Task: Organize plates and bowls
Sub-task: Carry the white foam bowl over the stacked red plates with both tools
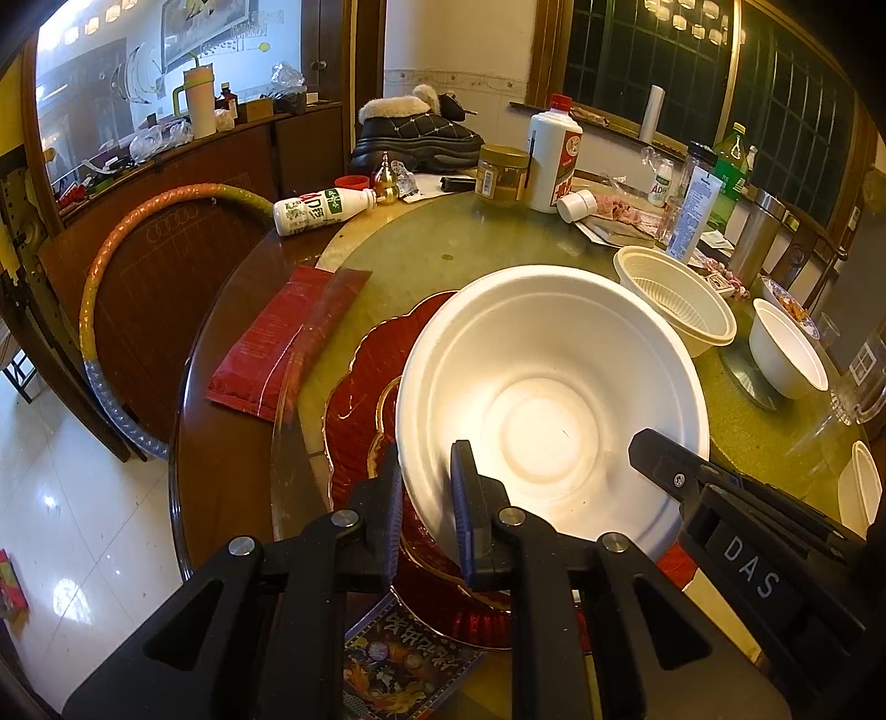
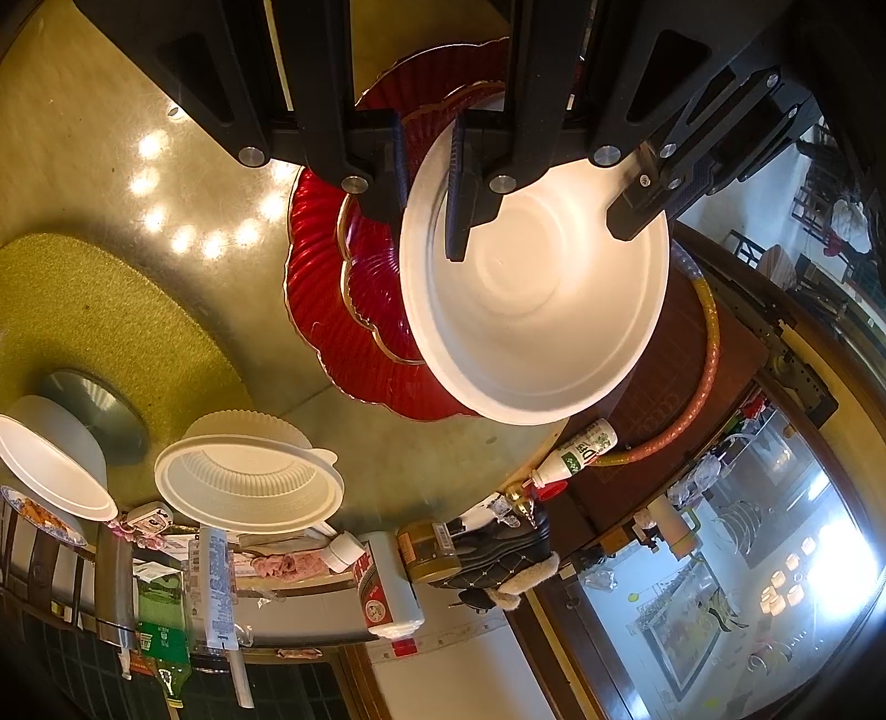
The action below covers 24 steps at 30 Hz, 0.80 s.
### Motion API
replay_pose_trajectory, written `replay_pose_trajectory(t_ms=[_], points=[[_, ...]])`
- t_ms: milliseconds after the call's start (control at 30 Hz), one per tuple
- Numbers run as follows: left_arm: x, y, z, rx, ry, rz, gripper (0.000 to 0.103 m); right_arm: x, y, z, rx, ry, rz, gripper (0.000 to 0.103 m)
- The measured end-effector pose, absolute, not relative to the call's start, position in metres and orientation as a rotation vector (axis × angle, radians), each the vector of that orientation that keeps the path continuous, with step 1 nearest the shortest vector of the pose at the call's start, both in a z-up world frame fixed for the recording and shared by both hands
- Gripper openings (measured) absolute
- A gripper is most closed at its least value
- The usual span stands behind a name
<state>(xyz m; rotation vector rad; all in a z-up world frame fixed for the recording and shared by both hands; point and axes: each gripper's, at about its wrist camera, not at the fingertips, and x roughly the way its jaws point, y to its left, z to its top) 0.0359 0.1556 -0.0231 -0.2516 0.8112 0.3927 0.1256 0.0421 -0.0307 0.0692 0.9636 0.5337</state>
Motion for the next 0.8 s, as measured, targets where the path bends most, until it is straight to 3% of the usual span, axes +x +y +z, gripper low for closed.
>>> replay_pose_trajectory(t_ms=[800], points=[[0.0382, 0.1585, -0.0231, -0.273, 0.831, 0.392, 0.015, 0.1255, 0.046, -0.0291, 0.05, 0.96, 0.514, 0.015]])
